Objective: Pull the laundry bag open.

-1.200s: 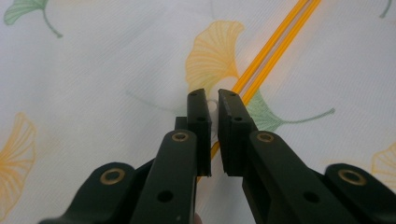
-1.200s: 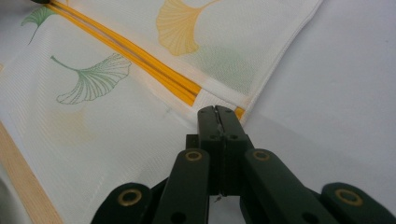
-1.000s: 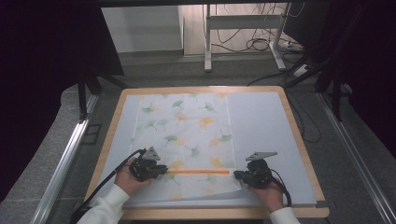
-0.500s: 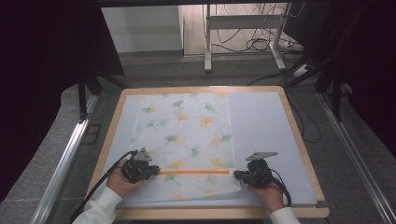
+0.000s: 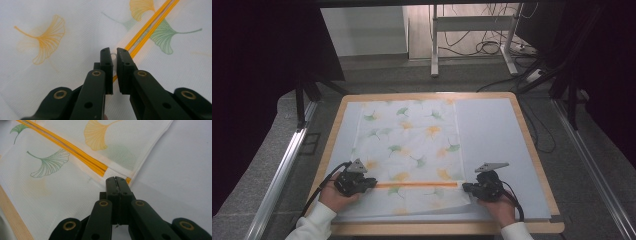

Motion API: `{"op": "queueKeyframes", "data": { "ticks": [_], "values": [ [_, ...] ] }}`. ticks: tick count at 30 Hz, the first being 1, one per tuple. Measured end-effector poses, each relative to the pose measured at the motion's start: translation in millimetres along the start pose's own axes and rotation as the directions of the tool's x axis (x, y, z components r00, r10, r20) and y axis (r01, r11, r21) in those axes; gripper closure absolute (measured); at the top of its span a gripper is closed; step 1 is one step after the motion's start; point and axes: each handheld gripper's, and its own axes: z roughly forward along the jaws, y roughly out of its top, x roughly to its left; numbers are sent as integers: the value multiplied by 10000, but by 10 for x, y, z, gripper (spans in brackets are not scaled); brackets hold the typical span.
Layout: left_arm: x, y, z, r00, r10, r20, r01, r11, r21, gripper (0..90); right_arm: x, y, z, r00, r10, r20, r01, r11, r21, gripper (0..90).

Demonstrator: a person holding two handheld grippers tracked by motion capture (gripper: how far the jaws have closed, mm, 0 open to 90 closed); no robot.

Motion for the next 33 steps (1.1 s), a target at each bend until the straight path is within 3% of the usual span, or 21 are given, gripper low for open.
{"op": "queueKeyframes", "data": {
  "ticks": [33],
  "values": [
    [221, -231, -177, 9961, -799, -382, 797, 9968, -67, 847, 1, 2, -1, 10000, 2, -20, -2, 10000, 15, 895]
  ]
}}
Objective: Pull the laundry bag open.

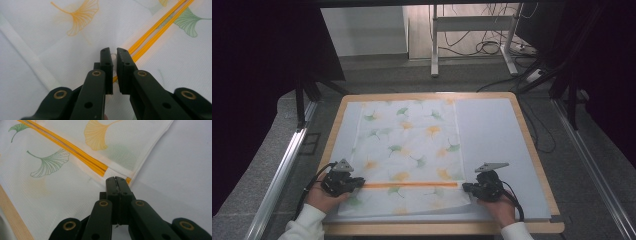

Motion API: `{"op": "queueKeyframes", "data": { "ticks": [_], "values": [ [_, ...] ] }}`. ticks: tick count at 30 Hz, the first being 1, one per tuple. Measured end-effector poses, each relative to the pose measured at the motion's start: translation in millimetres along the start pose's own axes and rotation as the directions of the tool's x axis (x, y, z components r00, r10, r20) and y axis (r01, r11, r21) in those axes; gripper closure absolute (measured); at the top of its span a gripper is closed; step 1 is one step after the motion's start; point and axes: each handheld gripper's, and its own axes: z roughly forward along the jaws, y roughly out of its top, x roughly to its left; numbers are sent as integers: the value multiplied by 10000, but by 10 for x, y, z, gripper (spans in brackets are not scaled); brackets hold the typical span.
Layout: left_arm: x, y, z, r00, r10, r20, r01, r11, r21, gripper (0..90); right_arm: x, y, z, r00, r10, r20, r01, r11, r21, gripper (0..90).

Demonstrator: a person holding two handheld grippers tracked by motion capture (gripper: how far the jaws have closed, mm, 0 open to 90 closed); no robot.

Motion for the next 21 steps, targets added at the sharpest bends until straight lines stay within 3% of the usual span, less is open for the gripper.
{"op": "queueKeyframes", "data": {
  "ticks": [21],
  "values": [
    [174, -190, -154, 9971, -740, -189, 735, 9969, -274, 847, 6, -1, 3, 10000, -65, 38, 65, 10000, -12, 895]
  ]
}}
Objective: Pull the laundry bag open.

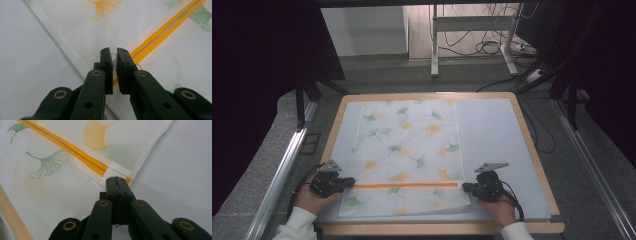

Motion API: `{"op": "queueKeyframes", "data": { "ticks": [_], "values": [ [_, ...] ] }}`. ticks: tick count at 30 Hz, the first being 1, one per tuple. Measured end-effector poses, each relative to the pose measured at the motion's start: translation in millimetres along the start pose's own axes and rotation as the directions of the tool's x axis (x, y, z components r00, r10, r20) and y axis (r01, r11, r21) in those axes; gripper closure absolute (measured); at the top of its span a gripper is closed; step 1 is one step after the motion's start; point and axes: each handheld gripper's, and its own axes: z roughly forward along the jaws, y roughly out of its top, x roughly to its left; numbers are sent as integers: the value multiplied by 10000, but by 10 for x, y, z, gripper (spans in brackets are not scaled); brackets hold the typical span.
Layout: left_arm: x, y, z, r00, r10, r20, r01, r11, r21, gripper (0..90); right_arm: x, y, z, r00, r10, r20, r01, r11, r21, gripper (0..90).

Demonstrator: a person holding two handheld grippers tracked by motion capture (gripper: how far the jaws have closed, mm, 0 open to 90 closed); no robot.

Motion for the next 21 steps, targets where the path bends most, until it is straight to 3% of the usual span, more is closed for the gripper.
{"op": "queueKeyframes", "data": {
  "ticks": [8, 21],
  "values": [
    [92, -73, -61, 9994, -352, 46, 353, 9991, -216, 847, 3, 1, 0, 10000, -8, 5, 8, 10000, 12, 895],
    [77, -88, -36, 9998, -196, -65, 194, 9992, -342, 844, 4, 0, -1, 10000, -52, 32, 52, 10000, 13, 895]
  ]
}}
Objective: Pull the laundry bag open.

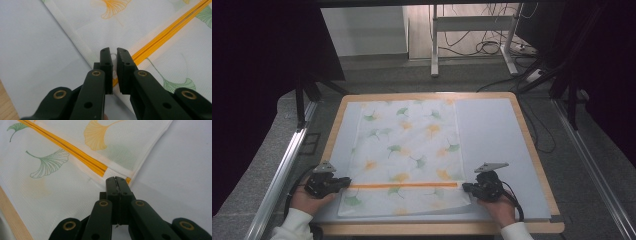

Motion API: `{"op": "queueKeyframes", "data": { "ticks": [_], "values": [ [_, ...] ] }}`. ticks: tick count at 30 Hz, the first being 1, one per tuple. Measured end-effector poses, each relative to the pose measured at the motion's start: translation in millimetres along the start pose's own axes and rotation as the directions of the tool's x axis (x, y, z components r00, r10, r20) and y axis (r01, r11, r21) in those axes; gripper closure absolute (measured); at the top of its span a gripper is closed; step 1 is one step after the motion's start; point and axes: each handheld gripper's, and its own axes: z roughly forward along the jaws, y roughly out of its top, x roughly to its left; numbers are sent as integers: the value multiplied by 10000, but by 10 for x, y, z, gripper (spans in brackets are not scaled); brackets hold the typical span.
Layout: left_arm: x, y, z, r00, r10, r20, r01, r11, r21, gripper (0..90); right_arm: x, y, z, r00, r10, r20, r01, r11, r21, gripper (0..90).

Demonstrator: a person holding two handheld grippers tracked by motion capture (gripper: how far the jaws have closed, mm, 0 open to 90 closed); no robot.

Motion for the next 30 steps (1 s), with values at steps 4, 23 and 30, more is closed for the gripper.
{"op": "queueKeyframes", "data": {
  "ticks": [4, 23, 30],
  "values": [
    [6, -4, 4, 10000, -53, 39, 53, 10000, -61, 841, 6, 2, -1, 10000, -8, 20, 8, 10000, 9, 895],
    [-50, 76, -146, 9987, -401, -324, 324, 9770, -2109, 598, 9, 39, -153, 9994, -324, 142, 338, 9926, -1165, 883],
    [-119, 175, -66, 9983, -260, -530, 139, 9761, -2167, 524, -36, 58, -204, 9957, -505, 775, 638, 9815, -1805, 677]
  ]
}}
